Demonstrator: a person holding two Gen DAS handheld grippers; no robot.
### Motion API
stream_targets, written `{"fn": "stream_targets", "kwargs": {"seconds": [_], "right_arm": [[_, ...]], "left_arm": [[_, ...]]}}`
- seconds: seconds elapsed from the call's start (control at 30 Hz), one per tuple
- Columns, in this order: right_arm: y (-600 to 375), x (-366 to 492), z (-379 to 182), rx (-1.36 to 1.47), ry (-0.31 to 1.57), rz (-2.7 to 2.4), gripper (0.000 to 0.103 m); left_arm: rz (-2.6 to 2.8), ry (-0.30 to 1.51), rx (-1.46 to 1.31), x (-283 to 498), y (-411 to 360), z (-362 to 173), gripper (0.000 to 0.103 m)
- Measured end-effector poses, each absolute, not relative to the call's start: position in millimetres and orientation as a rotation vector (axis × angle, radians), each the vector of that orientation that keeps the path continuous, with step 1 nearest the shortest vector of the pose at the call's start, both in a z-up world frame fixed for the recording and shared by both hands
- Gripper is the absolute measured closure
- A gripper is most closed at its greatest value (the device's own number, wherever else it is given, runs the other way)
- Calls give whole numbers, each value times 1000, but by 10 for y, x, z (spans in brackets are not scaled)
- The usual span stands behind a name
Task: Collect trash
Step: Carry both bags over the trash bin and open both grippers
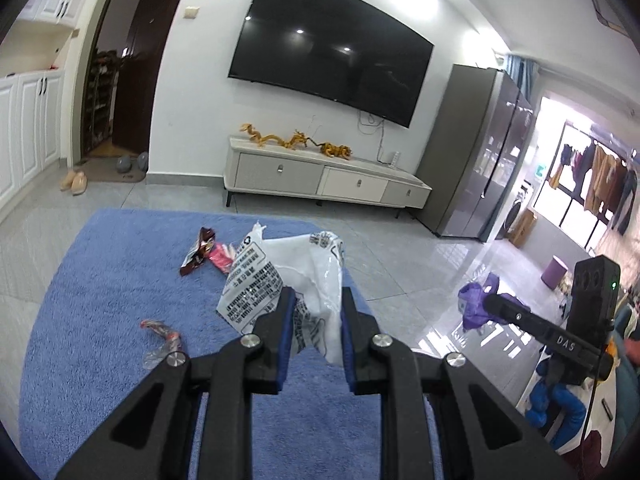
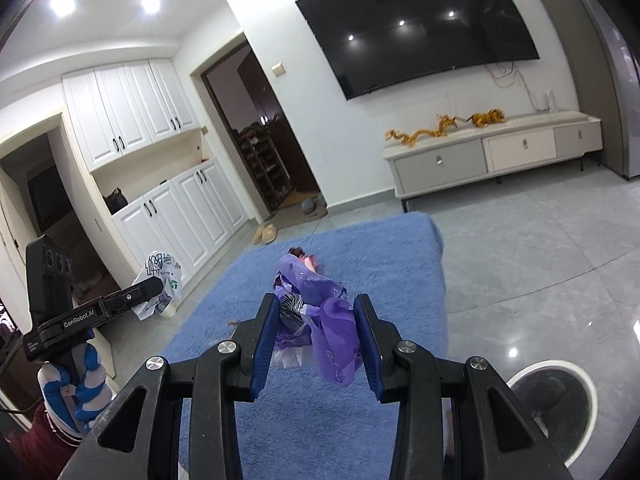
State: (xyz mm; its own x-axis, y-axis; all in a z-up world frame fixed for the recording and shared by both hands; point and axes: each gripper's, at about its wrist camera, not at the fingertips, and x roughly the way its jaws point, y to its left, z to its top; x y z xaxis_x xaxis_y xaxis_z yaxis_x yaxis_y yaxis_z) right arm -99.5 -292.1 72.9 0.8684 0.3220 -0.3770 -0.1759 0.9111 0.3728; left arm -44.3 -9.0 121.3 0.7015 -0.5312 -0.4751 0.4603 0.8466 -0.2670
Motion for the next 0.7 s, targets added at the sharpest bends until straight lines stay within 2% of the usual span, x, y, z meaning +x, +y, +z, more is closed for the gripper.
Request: {"fn": "stream_targets", "kwargs": {"seconds": [0.3, 0.7], "right_arm": [[-3547, -1376, 750, 346, 383, 124, 67], [-4480, -1642, 251, 497, 431, -84, 67]], "left_arm": [[-609, 593, -59, -476, -625, 1218, 83], [-781, 708, 67, -326, -1852, 856, 83]]}}
